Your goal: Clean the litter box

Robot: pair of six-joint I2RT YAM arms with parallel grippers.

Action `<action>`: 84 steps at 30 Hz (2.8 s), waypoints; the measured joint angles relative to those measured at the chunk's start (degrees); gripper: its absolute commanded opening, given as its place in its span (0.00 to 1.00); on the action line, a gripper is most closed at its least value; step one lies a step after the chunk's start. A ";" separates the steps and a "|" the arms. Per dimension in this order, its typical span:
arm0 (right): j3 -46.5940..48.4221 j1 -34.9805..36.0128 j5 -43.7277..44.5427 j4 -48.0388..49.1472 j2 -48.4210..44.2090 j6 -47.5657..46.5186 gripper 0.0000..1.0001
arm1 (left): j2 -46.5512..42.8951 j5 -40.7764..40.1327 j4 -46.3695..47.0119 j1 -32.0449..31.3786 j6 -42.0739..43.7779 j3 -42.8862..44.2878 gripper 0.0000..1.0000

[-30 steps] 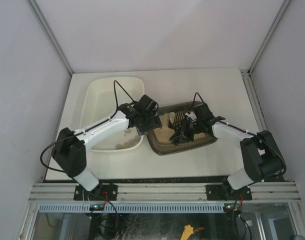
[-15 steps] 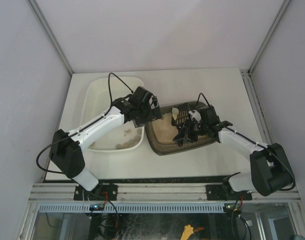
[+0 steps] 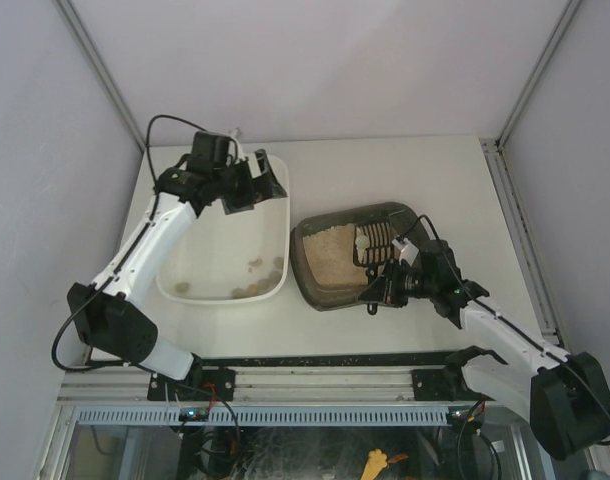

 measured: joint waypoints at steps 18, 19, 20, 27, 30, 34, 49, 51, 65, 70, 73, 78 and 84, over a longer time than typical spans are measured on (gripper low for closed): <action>-1.31 -0.85 4.85 2.08 -5.88 -3.72 0.00 | -11.93 6.99 -14.91 10.86 38.32 -0.81 1.00; -0.74 -0.52 4.02 1.97 -4.74 -3.72 0.00 | -11.82 7.15 -15.45 11.30 38.97 -0.63 1.00; -0.61 -0.98 2.08 2.40 -3.80 -3.50 0.00 | -11.74 7.41 -15.93 11.52 39.30 -0.52 1.00; -1.38 -4.28 0.48 5.22 -3.28 -0.52 0.00 | -11.34 11.30 -17.99 12.15 40.61 -0.46 1.00; -3.23 -5.14 -1.66 8.68 -2.51 1.88 0.00 | -11.34 12.55 -17.94 12.20 40.63 -0.46 1.00; -4.28 -4.09 -0.02 9.22 -2.14 2.84 0.00 | -11.63 13.57 -17.77 12.41 40.57 -0.46 0.89; -5.25 -5.77 -1.97 16.33 0.33 8.22 0.00 | -13.20 32.02 -14.10 24.65 36.92 -5.46 1.00; -5.22 -5.27 -2.69 16.74 0.96 8.59 0.00 | -13.35 32.20 -14.08 24.68 37.16 -5.57 1.00; -4.42 -6.43 -2.34 20.26 4.39 13.44 0.00 | -13.27 28.89 -13.57 24.65 37.11 -6.95 1.00; -2.78 -8.02 -4.98 24.13 7.82 15.17 0.00 | -12.55 27.28 -13.60 24.65 37.11 -6.95 1.00; -2.40 -6.62 -3.41 23.52 8.22 15.13 0.00 | -12.48 25.99 -13.62 24.65 37.11 -6.95 1.00; -1.77 -4.50 -4.24 23.71 8.68 15.54 0.00 | -12.48 25.90 -13.60 24.44 37.11 -6.95 1.00; 0.11 -0.59 -1.53 20.59 7.85 13.64 0.00 | -12.44 24.79 -13.62 24.11 37.11 -6.95 1.00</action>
